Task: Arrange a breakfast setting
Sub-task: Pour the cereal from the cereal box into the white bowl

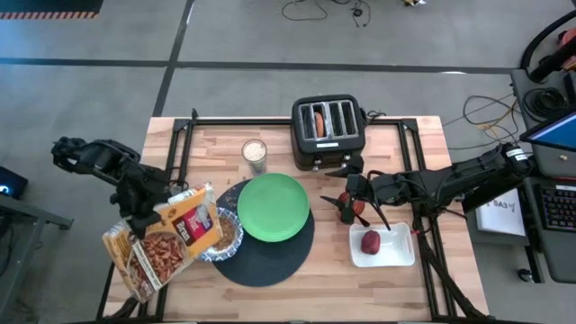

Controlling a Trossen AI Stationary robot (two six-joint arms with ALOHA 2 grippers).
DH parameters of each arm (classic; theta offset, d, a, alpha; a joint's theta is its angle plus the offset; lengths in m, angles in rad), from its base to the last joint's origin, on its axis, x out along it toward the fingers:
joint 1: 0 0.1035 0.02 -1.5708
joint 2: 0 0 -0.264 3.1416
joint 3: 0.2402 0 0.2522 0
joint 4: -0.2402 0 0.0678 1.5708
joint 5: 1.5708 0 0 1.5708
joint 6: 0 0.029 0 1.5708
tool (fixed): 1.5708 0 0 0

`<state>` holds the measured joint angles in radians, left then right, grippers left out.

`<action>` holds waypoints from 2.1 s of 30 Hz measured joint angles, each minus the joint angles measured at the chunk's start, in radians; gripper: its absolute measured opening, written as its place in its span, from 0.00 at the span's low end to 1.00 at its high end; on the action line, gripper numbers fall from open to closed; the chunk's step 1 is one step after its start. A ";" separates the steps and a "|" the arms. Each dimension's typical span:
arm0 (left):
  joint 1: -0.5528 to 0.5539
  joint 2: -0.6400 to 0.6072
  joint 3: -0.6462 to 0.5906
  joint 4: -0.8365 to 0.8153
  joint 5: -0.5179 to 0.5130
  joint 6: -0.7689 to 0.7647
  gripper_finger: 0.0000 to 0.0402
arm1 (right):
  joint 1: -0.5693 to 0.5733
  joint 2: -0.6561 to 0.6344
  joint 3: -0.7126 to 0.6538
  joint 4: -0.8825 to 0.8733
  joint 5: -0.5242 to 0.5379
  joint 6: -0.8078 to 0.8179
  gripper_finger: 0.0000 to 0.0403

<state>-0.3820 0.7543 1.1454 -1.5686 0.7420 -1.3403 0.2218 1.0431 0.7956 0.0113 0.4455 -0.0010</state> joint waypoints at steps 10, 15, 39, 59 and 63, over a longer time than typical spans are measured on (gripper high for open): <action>-0.006 -0.044 -0.001 -0.004 -0.113 0.126 0.00 | 0.000 0.000 0.000 0.001 0.000 0.000 0.77; -0.008 -0.063 0.007 -0.007 -0.216 0.196 0.00 | 0.000 0.000 0.000 0.006 0.000 0.001 0.77; -0.007 -0.074 0.015 0.373 -1.107 0.911 0.00 | 0.000 0.065 -0.037 0.278 0.000 -0.077 0.77; -0.006 0.067 -0.485 1.480 -1.306 1.492 0.00 | -0.034 0.336 -0.016 0.982 -0.092 -0.252 0.66; -0.005 0.110 -0.487 1.519 -1.306 1.489 0.00 | -0.035 0.310 -0.016 0.958 -0.124 -0.226 0.50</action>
<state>-0.3874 0.8647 0.6581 -0.0498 -0.5642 0.1489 0.1871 1.3529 0.7795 0.9697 0.3212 -0.2271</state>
